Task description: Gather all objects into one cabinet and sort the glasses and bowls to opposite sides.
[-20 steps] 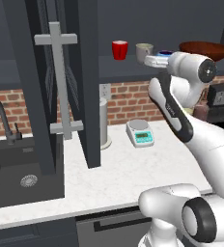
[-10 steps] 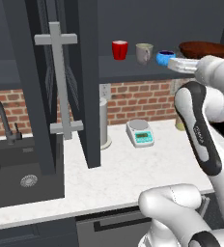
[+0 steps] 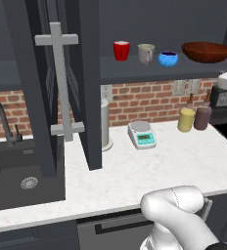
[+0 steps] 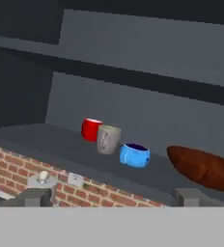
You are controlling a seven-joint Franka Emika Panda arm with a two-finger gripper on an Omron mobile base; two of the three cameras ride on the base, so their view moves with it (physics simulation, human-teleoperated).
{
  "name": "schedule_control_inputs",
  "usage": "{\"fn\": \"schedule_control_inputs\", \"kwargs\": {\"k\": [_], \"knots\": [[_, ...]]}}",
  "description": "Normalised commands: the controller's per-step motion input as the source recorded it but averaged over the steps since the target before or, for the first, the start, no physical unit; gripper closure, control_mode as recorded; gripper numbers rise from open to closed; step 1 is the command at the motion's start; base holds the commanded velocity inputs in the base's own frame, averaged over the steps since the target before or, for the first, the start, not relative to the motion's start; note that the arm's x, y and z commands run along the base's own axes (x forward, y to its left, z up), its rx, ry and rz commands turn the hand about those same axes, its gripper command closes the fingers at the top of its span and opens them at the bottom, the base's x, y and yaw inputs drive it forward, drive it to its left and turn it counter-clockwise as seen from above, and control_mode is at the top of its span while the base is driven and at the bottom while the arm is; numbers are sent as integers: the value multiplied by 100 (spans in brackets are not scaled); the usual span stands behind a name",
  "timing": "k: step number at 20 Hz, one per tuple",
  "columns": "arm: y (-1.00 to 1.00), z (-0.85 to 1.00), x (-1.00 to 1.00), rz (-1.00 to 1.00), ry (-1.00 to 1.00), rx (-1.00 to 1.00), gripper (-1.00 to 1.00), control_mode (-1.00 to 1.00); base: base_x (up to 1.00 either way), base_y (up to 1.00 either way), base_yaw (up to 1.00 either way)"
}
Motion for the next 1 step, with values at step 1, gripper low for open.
{"fn": "schedule_control_inputs", "kwargs": {"k": [1], "knots": [[-53,11,-100,16,7,-46,-100,-100,0,0,0]]}}
